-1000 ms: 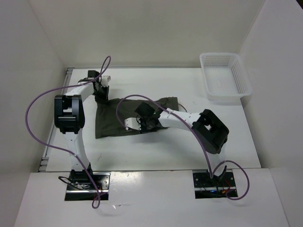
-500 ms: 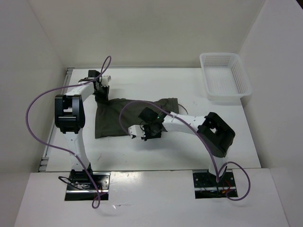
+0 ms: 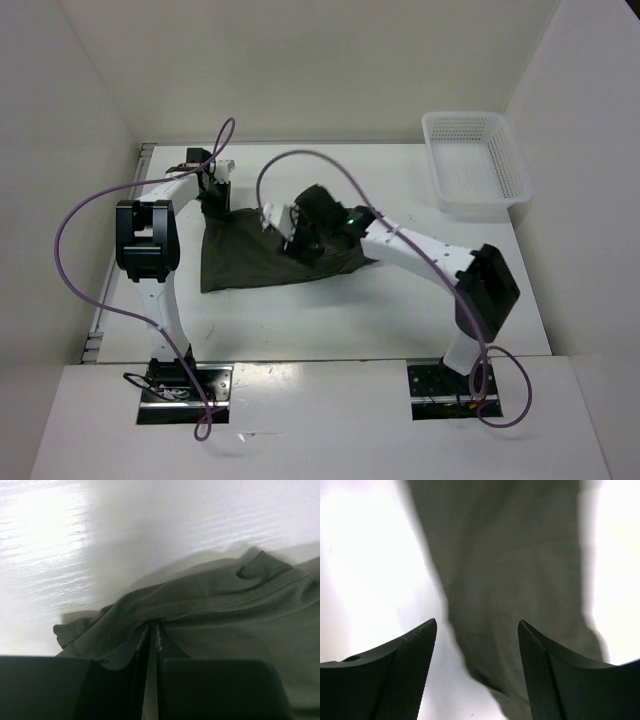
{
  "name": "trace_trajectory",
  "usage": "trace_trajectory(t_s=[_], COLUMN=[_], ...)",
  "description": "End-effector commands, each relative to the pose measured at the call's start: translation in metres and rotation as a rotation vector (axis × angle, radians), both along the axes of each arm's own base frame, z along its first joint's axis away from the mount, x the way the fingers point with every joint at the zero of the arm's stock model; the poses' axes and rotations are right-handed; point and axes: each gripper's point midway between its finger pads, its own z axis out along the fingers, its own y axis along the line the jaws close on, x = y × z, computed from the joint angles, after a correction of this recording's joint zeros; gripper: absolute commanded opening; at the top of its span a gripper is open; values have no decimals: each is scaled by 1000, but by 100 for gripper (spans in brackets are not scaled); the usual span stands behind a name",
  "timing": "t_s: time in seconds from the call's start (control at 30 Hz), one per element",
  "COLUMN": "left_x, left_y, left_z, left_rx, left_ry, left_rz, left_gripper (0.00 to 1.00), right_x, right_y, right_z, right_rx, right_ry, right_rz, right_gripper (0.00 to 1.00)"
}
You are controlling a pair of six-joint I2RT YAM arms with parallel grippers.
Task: Fold and stack the shorts
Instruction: Fold the shorts
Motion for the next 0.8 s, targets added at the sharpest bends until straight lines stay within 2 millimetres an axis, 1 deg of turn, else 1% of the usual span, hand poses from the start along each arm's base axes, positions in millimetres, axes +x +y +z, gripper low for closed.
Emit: trace_trajectory(t_s=[0.0,0.03,0.07,0.1,0.13,0.17,0.2,0.23,0.27,0.3,0.33,0.37,0.4,0.43,0.47,0.5,0.53,0.57,0.6,0.63,0.67,0.7,0.73,0.77], left_x=[-2,2,-1,2,4,5,4,7,6,3,4,-1,2,-2,-6,-3,-6,-8,-8,-8,-11,-11,-12,-15], left_y=[5,6,4,4,4,2,2,1,1,-1,-1,-1,-1,-1,-2,0,2,3,12,21,28,40,47,50], left_z=[-1,6,5,9,17,23,31,40,44,55,62,65,78,82,84,93,92,95,94,93,84,74,69,61], left_rx=[23,24,15,16,16,8,9,0,0,-9,-9,-9,-8,-8,-8,1,8,16,44,62,77,89,99,98], left_ry=[10,-8,2,-9,-21,-35,-43,-64,-68,-80,-94,-83,-115,-109,-103,-126,-112,-112,-110,-109,-84,-61,-49,-28], left_rz=[5,6,2,2,2,-2,-2,-7,-7,-11,-11,-11,-12,-12,-12,-7,-3,1,24,44,60,87,102,110], left_gripper=[16,20,22,24,25,30,32,35,37,40,42,43,45,46,48,49,51,51,51,51,51,51,51,51], right_x=[58,86,103,112,128,136,137,147,144,140,133,130,123,123,120,114,112,110,106,103,99,90,87,79], right_y=[0,-25,-46,-62,-92,-107,-122,-150,-155,-162,-167,-169,-167,-169,-172,-169,-173,-177,-181,-178,-177,-176,-177,-177], right_z=[127,130,123,115,92,80,64,42,35,22,5,1,-12,-15,-23,-29,-33,-40,-46,-48,-51,-60,-64,-77], right_rx=[434,454,445,455,422,411,397,379,399,384,360,367,357,378,377,383,387,387,386,404,400,395,394,367], right_ry=[-50,-65,-78,-58,-32,-9,45,88,147,191,231,260,299,326,359,391,413,443,468,501,516,548,558,574], right_rz=[-352,-474,-578,-658,-752,-808,-886,-973,-974,-982,-991,-998,-999,-1019,-1041,-1042,-1075,-1102,-1136,-1156,-1152,-1157,-1167,-1184], right_gripper=[72,75,75,75,75,76,76,76,79,79,81,83,85,85,87,87,87,88,88,88,88,88,88,87])
